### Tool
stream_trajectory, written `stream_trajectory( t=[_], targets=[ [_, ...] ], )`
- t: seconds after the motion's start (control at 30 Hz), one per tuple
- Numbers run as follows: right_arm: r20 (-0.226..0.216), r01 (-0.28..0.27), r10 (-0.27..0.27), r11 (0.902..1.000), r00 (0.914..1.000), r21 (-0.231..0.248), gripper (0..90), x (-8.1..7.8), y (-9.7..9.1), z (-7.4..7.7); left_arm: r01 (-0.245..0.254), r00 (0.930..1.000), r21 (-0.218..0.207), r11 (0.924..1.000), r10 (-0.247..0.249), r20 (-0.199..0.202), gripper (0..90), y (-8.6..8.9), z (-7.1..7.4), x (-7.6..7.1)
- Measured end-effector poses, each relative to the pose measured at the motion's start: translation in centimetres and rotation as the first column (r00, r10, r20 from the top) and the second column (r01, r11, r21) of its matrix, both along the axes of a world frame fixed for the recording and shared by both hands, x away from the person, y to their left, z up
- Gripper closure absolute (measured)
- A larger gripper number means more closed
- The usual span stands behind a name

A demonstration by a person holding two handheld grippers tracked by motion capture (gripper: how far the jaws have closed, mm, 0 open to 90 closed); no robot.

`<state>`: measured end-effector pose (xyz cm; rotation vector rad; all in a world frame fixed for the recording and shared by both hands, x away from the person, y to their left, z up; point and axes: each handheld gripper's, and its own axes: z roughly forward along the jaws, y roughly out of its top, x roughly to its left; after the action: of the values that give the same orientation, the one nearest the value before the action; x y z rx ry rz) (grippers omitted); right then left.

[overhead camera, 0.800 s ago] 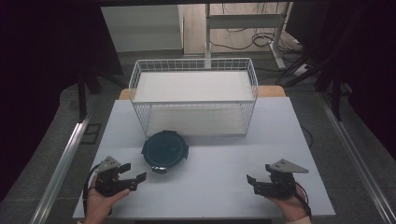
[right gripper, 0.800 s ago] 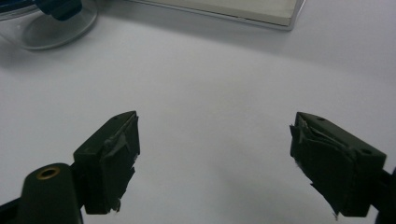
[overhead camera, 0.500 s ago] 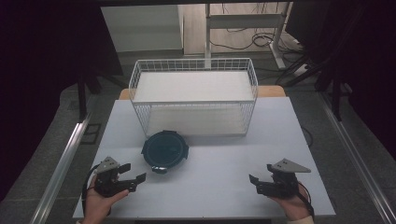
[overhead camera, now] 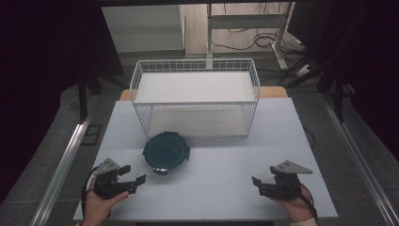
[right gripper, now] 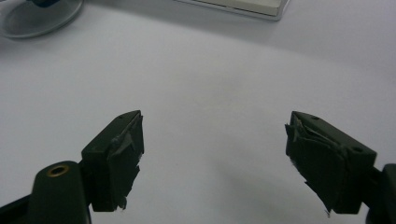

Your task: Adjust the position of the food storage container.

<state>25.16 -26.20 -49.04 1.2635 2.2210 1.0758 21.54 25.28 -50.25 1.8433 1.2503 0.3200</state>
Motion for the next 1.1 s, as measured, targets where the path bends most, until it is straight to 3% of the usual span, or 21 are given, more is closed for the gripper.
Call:
stream_trajectory(
  t=[0.17,0.5,0.77,1.1],
  targets=[
    [0.015,-0.006,0.007,0.9998,0.9999,-0.019,19.0,0.2,0.3,0.4,-0.011,0.9999,-0.006,0.9999,0.011,-0.002,22.2,0.4,0.2,-0.2],
    [0.005,-0.029,0.029,0.9987,0.9996,-0.041,19.2,0.5,0.4,0.1,-0.047,0.9986,-0.028,0.9985,0.047,0.022,25.1,0.4,2.5,0.2],
    [0.008,0.013,-0.013,0.9996,0.9999,-0.026,19.2,0.4,-0.2,0.3,-0.008,0.9992,-0.016,0.9998,0.009,0.040,27.6,0.7,5.2,0.0],
    [0.014,0.033,-0.033,0.9987,0.9994,-0.038,19.2,0.3,-0.2,0.2,-0.013,0.9998,-0.004,0.9999,0.013,0.014,32.3,0.5,6.4,2.3]
  ],
)
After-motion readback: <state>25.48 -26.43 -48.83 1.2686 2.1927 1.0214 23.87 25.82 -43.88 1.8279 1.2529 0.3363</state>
